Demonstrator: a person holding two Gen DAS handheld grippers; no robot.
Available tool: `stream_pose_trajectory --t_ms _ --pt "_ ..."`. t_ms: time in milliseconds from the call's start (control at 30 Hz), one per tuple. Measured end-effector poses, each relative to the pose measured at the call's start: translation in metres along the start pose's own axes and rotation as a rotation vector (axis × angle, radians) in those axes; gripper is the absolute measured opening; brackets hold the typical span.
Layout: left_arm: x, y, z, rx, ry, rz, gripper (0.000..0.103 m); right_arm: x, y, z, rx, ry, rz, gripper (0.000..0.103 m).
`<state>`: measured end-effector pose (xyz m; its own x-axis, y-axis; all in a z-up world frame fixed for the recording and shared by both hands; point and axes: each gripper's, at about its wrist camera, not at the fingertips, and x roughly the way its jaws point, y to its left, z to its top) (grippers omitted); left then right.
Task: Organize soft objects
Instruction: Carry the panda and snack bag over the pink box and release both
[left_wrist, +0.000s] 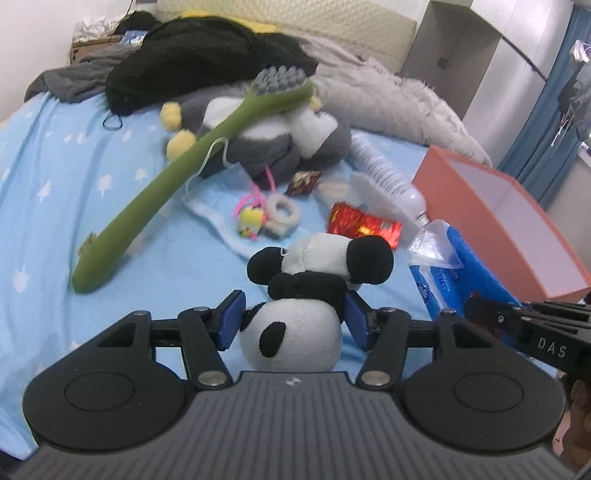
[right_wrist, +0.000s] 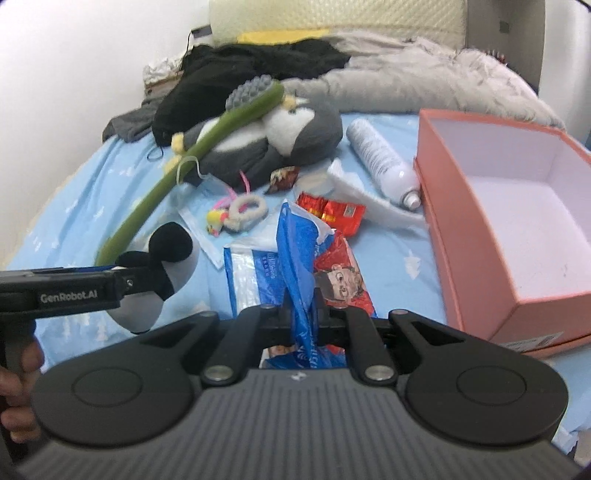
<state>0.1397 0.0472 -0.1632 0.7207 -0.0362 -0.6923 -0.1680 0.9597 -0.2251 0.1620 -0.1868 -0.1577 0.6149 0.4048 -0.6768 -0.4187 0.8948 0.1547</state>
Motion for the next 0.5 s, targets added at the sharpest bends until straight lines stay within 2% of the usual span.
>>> stream_pose_trajectory --t_ms 200,333,500 --pt "-0.019 -0.026 0.027 0.022 -0.067 -0.031 0.064 -0.02 -0.007 0.021 0.023 -0.072 -0.003 0.011" --pt "-0.027 -0.047 0.049 0.04 -0.11 -0.062 0.064 -0.031 -0.014 0.041 0.039 -0.091 0.007 0.011" --pt "-0.027 -0.078 0.08 0.048 -0.147 -0.086 0.064 -0.045 -0.03 0.064 0.036 -0.156 -0.041 0.011"
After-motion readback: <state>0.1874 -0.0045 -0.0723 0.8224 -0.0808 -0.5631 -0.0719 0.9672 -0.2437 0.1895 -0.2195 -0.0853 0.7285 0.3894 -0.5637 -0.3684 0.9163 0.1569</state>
